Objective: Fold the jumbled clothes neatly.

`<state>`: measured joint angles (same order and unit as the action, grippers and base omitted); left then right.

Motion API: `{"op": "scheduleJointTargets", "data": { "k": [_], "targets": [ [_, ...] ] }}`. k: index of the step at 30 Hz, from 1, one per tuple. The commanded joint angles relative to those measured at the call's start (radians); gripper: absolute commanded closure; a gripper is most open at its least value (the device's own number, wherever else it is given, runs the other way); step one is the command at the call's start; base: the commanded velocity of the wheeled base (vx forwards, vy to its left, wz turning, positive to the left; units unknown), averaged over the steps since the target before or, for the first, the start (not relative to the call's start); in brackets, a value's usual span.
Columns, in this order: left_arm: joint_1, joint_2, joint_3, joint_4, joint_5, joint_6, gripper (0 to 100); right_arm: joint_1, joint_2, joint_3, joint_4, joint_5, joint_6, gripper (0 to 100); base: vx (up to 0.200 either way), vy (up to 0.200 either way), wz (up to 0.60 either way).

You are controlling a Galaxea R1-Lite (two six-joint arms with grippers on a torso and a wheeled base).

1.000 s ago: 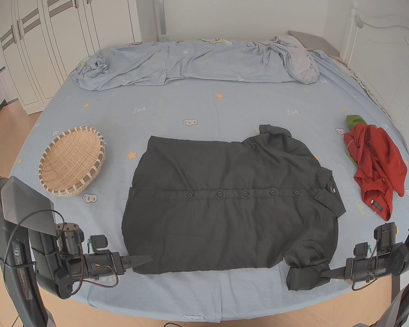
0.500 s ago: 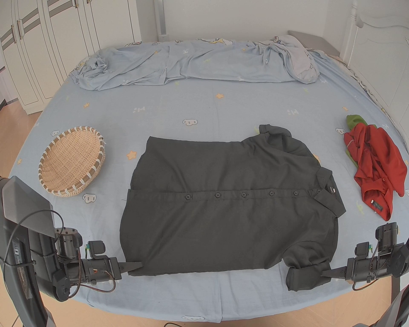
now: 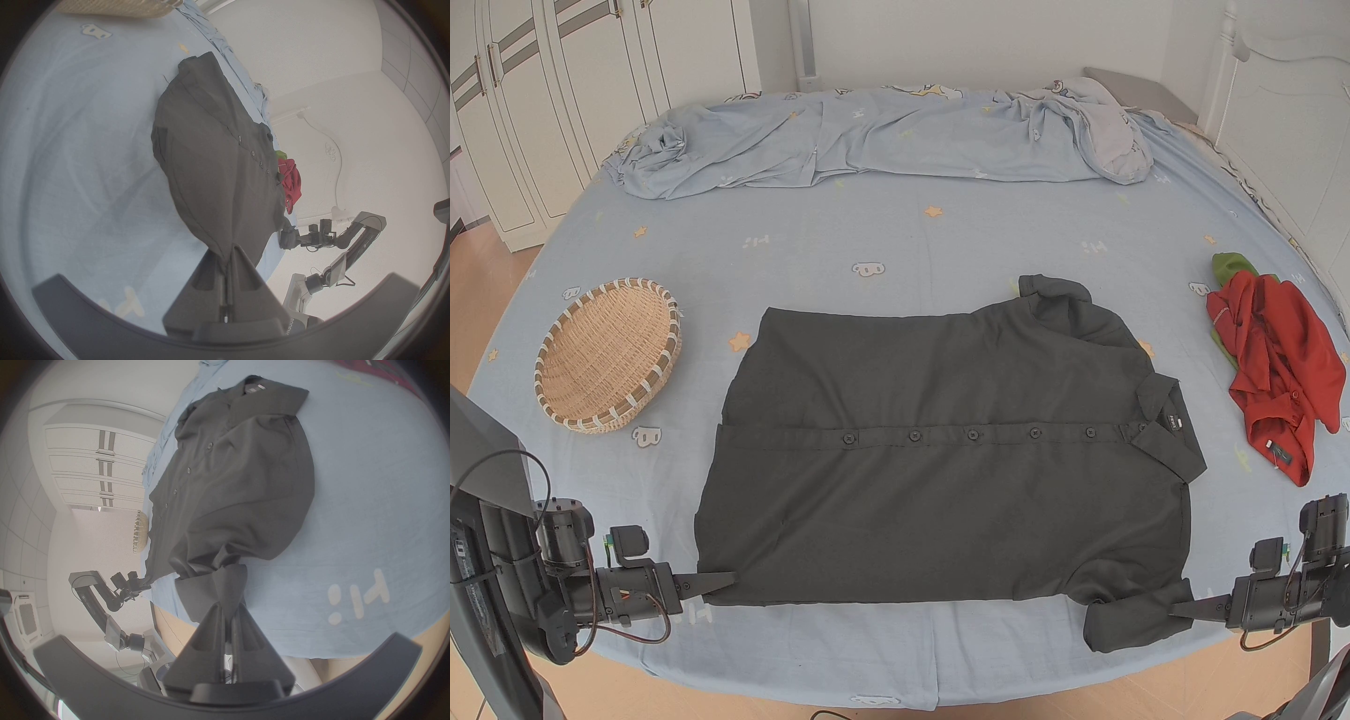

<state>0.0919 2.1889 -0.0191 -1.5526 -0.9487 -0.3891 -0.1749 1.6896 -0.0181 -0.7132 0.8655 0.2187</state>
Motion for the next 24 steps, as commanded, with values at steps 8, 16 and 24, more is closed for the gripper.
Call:
{"op": "scheduleJointTargets", "data": {
  "k": [8, 16, 24],
  "targets": [
    [0.022, 0.003, -0.001, -0.018, -0.007, 0.004, 100, -0.005, -0.191, 0.018, 0.136, 0.003, 0.021, 100, 0.0, 0.0, 0.0],
    [0.019, -0.001, -0.018, -0.018, -0.013, 0.001, 100, -0.009, -0.33, -0.003, 0.236, 0.026, 0.096, 100, 0.0, 0.0, 0.0],
    [0.006, -0.046, -0.094, -0.018, -0.019, -0.071, 100, -0.011, -0.304, -0.079, 0.242, 0.052, 0.099, 100, 0.0, 0.0, 0.0]
  ]
}}
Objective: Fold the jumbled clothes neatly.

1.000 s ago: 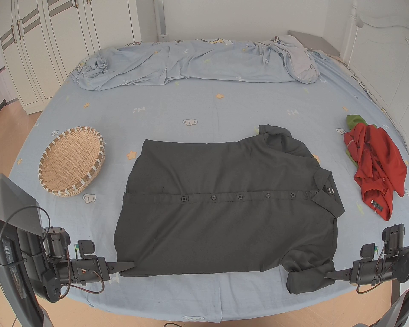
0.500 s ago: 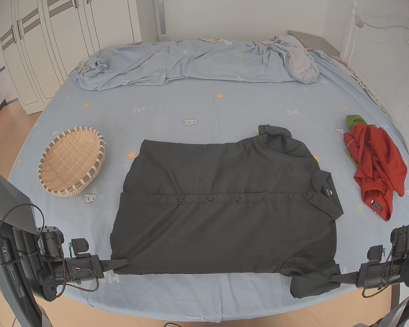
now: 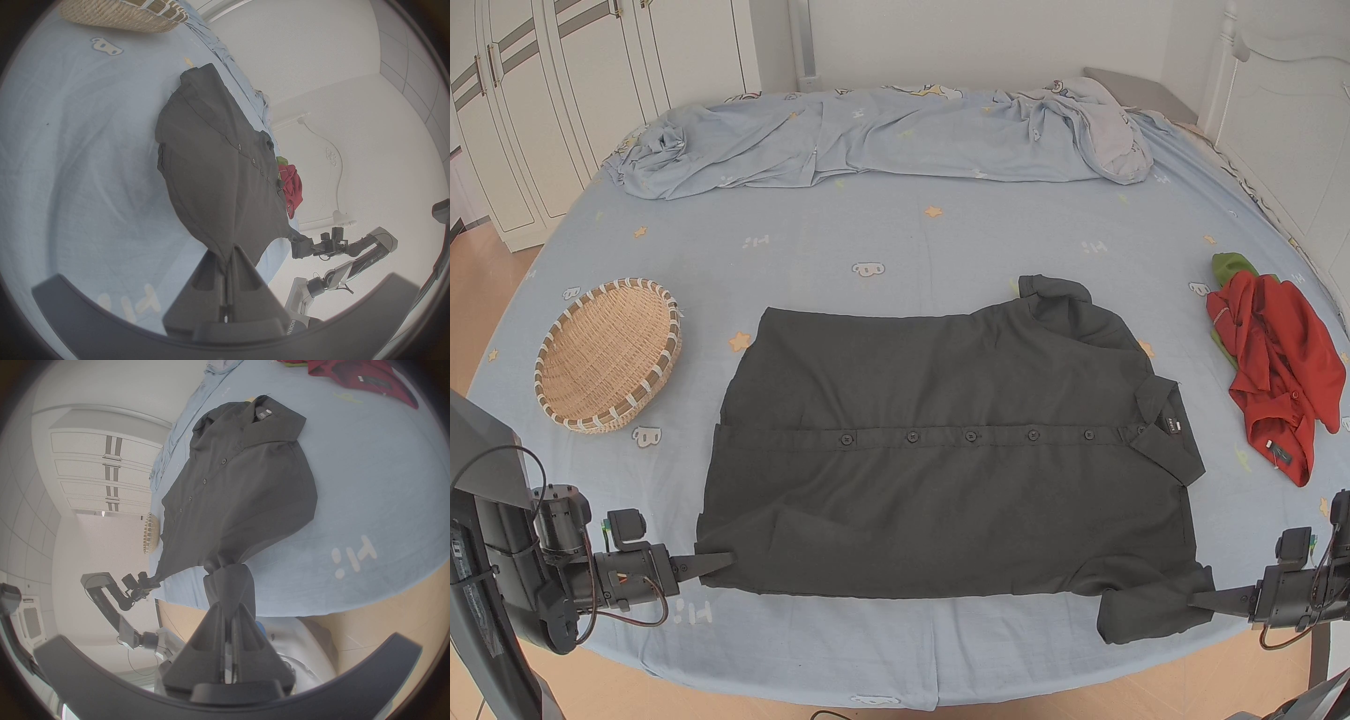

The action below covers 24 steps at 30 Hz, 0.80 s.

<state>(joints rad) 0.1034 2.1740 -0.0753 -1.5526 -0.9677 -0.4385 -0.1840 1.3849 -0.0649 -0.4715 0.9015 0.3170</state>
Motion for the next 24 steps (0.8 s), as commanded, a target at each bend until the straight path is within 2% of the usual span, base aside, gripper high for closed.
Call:
{"op": "scheduleJointTargets", "data": {
  "k": [1, 6, 10, 18, 24],
  "targets": [
    [-0.005, -0.043, -0.052, -0.018, 0.0, -0.037, 100, -0.003, 0.003, -0.047, 0.001, 0.034, 0.002, 100, 0.0, 0.0, 0.0],
    [-0.036, -0.086, -0.129, -0.018, 0.0, -0.095, 100, -0.003, 0.039, -0.104, -0.003, 0.054, 0.042, 100, 0.0, 0.0, 0.0],
    [-0.053, -0.076, -0.204, -0.018, 0.003, -0.149, 100, -0.003, 0.083, -0.148, -0.012, 0.051, 0.045, 100, 0.0, 0.0, 0.0],
    [-0.059, 0.001, -0.356, -0.018, 0.003, -0.19, 100, -0.003, 0.18, -0.239, -0.016, 0.051, 0.039, 100, 0.0, 0.0, 0.0],
    [-0.064, 0.073, -0.471, -0.018, 0.004, -0.224, 100, -0.003, 0.309, -0.274, -0.156, 0.05, 0.045, 100, 0.0, 0.0, 0.0]
  ]
}}
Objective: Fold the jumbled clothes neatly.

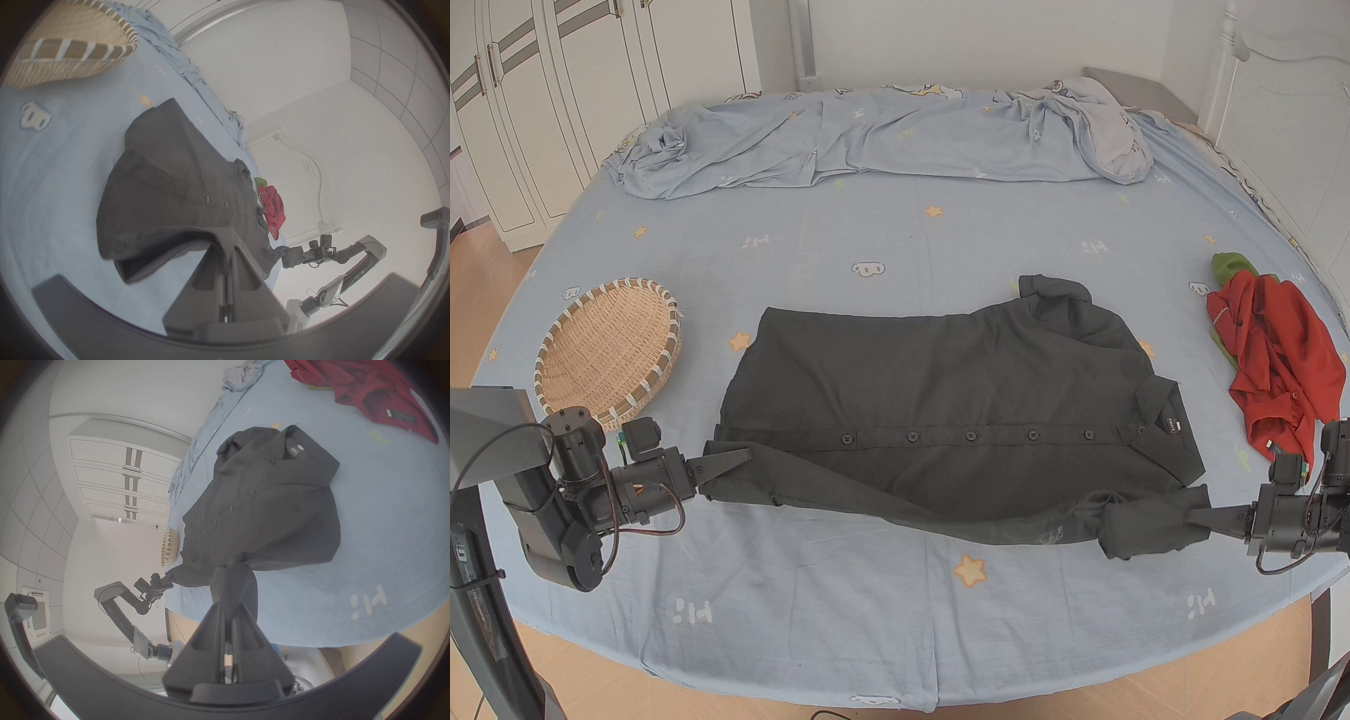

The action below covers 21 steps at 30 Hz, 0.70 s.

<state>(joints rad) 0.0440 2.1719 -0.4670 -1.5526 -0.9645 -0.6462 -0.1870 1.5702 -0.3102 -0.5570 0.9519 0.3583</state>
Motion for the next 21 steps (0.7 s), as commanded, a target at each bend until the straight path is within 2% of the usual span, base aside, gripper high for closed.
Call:
{"op": "scheduleJointTargets", "data": {
  "k": [1, 3, 10, 17, 21],
  "targets": [
    [-0.004, 0.086, -0.093, -0.018, 0.001, -0.018, 100, 0.0, 0.151, -0.027, -0.109, -0.001, 0.005, 100, 0.0, 0.0, 0.0],
    [-0.004, 0.108, -0.127, -0.008, 0.001, -0.018, 100, 0.0, 0.232, -0.027, -0.225, -0.002, 0.013, 100, 0.0, 0.0, 0.0],
    [-0.012, 0.128, -0.168, 0.023, 0.001, -0.018, 100, 0.018, 0.389, -0.012, -0.439, -0.004, 0.053, 100, 0.0, 0.0, 0.0],
    [-0.018, 0.161, -0.202, 0.023, 0.001, -0.018, 100, 0.069, 0.427, 0.003, -0.5, -0.002, 0.073, 100, 0.0, 0.0, 0.0],
    [-0.018, 0.169, -0.217, 0.023, 0.001, -0.018, 100, 0.072, 0.447, -0.004, -0.543, -0.007, 0.08, 100, 0.0, 0.0, 0.0]
  ]
}}
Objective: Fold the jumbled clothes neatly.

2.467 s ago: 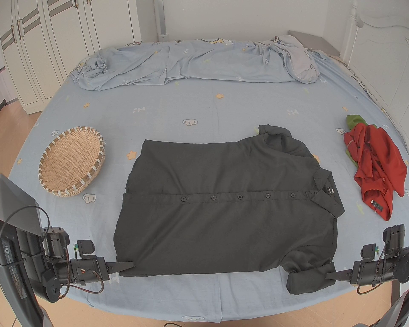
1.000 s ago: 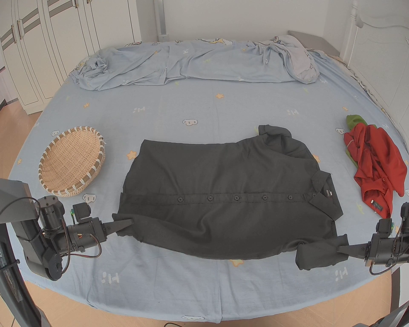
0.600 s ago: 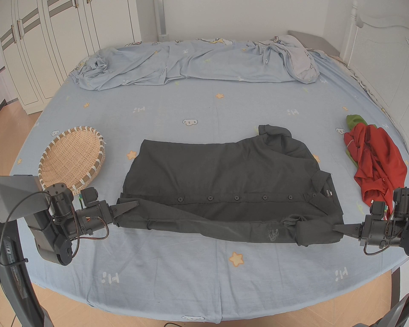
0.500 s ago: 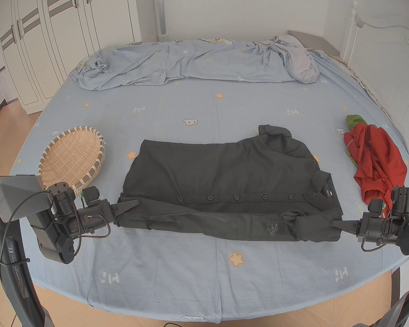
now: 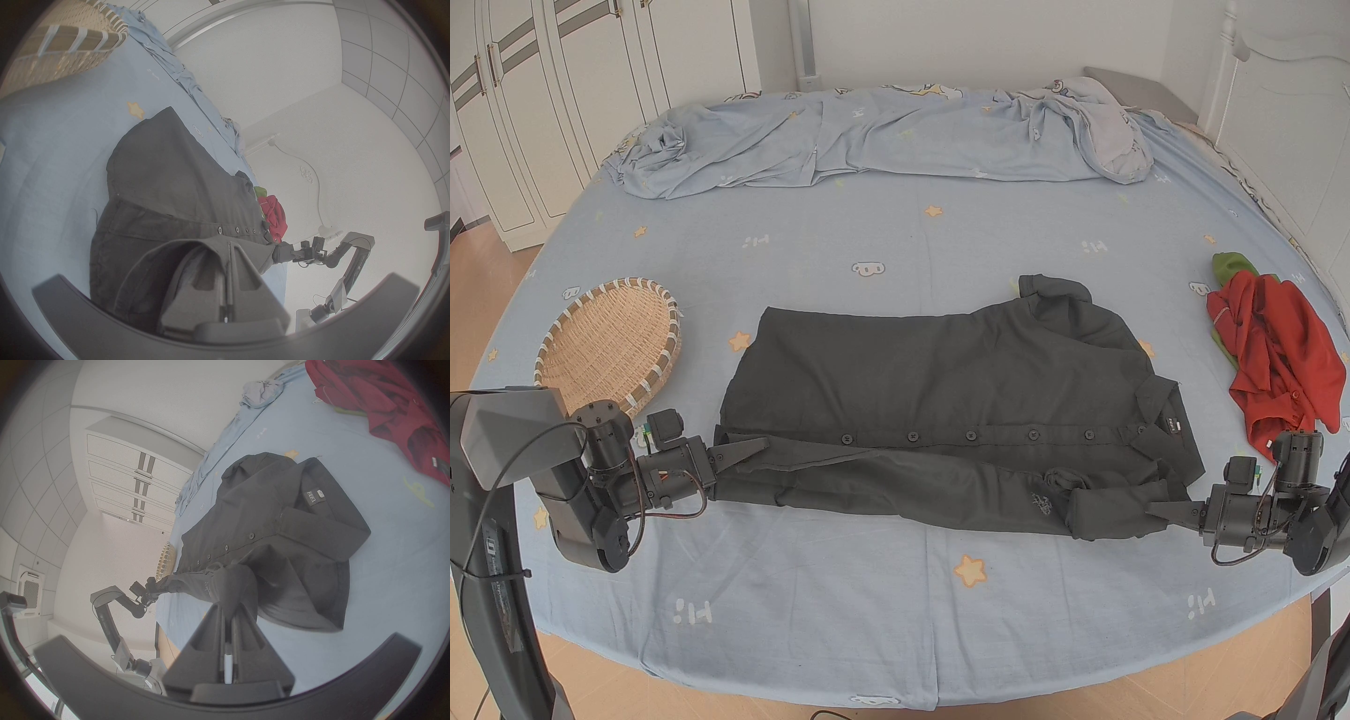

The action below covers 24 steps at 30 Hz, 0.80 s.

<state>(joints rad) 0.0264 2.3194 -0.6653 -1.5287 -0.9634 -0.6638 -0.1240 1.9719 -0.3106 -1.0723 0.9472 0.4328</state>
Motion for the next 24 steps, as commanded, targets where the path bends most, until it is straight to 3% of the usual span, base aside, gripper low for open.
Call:
{"op": "scheduleJointTargets", "data": {
  "k": [1, 12, 13, 21, 24],
  "targets": [
    [0.0, 0.023, -0.023, 0.001, 0.0, 0.0, 100, 0.009, 0.048, -0.004, -0.04, -0.002, 0.014, 100, 0.0, 0.0, 0.0],
    [0.003, 0.02, -0.043, 0.013, 0.002, -0.002, 100, 0.009, 0.061, 0.008, -0.212, -0.007, 0.127, 100, 0.0, 0.0, 0.0],
    [0.004, 0.018, -0.042, 0.013, 0.002, 0.0, 0, 0.009, 0.062, 0.008, -0.216, -0.007, 0.13, 100, 0.0, 0.0, 0.0],
    [0.029, 0.011, -0.048, 0.012, 0.006, -0.002, 0, 0.009, 0.076, 0.004, -0.219, -0.007, 0.13, 100, 0.0, 0.0, 0.0],
    [0.076, -0.067, -0.031, 0.01, 0.005, -0.003, 0, 0.009, 0.077, 0.002, -0.219, -0.007, 0.13, 100, 0.0, 0.0, 0.0]
  ]
}}
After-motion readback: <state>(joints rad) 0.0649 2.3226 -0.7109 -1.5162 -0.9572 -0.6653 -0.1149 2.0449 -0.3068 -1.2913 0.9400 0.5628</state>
